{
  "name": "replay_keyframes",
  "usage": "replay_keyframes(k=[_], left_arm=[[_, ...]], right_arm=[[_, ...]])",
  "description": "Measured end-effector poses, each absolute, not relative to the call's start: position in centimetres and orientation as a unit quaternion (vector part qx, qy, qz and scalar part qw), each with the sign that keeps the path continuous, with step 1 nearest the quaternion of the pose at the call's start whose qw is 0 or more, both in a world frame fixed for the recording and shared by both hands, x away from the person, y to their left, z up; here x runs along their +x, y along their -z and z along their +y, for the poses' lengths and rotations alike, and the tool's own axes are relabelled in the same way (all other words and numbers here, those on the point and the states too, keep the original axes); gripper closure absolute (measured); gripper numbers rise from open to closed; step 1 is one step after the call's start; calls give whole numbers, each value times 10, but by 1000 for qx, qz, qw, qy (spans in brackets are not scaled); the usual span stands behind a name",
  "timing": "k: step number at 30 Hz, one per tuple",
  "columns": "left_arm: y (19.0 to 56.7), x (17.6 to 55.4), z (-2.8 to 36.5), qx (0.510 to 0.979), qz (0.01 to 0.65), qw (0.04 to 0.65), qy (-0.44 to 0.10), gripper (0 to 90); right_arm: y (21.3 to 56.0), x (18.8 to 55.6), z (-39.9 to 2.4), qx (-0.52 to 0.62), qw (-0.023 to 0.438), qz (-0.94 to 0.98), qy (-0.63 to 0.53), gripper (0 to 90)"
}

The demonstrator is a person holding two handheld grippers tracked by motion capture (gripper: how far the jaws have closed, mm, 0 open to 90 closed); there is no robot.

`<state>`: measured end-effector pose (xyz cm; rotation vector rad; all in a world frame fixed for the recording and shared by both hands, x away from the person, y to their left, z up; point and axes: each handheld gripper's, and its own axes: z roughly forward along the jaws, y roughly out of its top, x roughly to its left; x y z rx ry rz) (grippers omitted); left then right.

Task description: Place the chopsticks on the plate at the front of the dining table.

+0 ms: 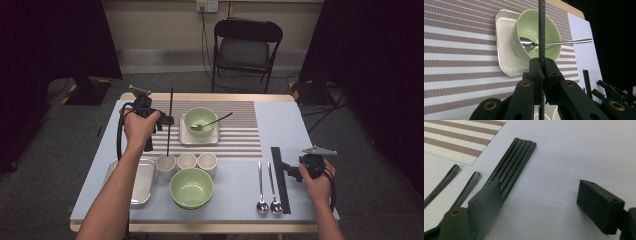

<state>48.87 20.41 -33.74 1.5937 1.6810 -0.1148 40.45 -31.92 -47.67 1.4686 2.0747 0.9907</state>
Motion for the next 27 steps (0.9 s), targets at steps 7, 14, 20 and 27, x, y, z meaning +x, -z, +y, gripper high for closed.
replay_keyframes(k=[7,14,20,27], left_arm=[[339,492,205,625,667,404,46,863],[341,496,205,622,670,404,42,863],[346,500,204,622,671,400,43,863],[349,505,201,618,676,399,44,863]], right_arm=[[477,404,-319,527,206,744,-355,192],[477,404,-319,526,207,744,-355,192],[477,404,-319,526,208,744,-355,191],[477,404,-319,526,208,744,-355,192]])
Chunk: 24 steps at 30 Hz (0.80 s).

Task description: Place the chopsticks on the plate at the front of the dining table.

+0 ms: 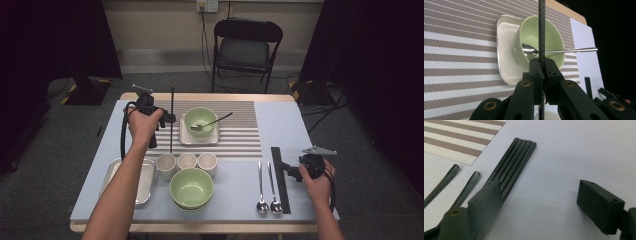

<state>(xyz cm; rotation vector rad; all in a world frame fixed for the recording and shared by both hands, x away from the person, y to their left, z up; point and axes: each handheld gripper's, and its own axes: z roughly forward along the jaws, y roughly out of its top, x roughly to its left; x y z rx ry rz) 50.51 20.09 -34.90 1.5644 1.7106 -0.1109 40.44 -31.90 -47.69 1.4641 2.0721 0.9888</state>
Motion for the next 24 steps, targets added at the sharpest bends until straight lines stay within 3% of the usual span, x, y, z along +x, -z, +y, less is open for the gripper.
replay_keyframes(k=[24], left_arm=[[359,517,199,609,692,385,32,863]], right_arm=[[477,404,-319,526,208,744,-355,191]])
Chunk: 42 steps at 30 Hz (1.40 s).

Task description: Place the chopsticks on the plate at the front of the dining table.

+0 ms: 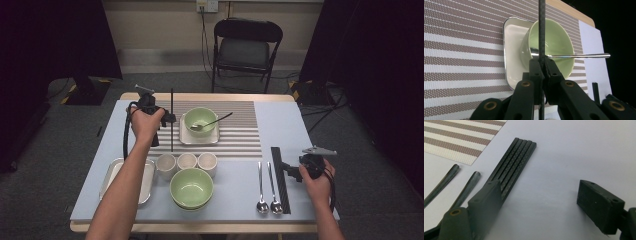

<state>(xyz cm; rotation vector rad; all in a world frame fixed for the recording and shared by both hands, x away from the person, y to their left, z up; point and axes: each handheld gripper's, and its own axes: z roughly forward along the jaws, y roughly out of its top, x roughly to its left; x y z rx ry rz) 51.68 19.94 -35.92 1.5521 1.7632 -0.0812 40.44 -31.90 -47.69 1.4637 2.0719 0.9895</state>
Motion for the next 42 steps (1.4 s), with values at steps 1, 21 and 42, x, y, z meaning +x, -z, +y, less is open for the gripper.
replay_keyframes(k=[1,21,42], left_arm=[[360,517,200,610,692,385,32,863],[365,525,199,605,699,381,26,863],[365,535,193,595,707,381,20,863]], right_arm=[[477,404,-319,526,208,744,-355,192],[477,404,-319,526,208,744,-356,192],[477,404,-319,526,207,744,-356,191]])
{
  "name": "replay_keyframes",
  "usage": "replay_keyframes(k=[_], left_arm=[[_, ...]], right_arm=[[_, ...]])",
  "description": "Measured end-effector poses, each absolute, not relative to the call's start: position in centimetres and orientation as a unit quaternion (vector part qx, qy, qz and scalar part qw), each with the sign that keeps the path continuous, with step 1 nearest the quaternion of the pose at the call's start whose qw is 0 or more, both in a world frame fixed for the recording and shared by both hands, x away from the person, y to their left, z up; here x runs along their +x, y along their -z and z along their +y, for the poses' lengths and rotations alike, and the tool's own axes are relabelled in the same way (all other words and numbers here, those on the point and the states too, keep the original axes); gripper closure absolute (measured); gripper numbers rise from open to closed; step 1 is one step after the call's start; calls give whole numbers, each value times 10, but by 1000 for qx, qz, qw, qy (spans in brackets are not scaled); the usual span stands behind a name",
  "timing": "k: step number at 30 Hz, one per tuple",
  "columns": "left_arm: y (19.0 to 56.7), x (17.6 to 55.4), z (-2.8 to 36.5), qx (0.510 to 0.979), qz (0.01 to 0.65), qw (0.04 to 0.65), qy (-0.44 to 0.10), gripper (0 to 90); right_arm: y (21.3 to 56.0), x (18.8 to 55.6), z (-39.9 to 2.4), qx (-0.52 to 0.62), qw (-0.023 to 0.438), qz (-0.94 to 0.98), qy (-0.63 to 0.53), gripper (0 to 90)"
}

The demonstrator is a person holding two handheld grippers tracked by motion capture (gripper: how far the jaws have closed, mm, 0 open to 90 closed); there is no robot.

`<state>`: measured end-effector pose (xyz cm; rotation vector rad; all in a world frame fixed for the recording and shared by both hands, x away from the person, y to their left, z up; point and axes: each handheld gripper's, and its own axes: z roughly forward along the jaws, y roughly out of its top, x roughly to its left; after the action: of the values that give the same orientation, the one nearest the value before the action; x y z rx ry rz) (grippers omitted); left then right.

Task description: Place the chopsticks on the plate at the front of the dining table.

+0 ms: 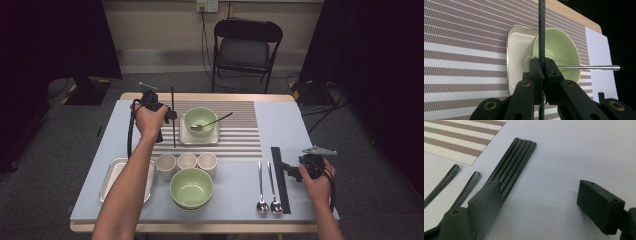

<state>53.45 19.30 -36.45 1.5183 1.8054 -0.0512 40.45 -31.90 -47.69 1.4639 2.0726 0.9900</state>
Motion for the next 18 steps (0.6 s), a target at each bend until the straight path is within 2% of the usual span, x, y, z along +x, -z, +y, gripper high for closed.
replay_keyframes(k=[3,18], left_arm=[[367,536,195,607,702,373,20,863],[377,543,192,604,711,360,18,863]], right_arm=[[477,405,-319,526,207,744,-356,191],[477,404,-319,526,205,744,-356,191]])
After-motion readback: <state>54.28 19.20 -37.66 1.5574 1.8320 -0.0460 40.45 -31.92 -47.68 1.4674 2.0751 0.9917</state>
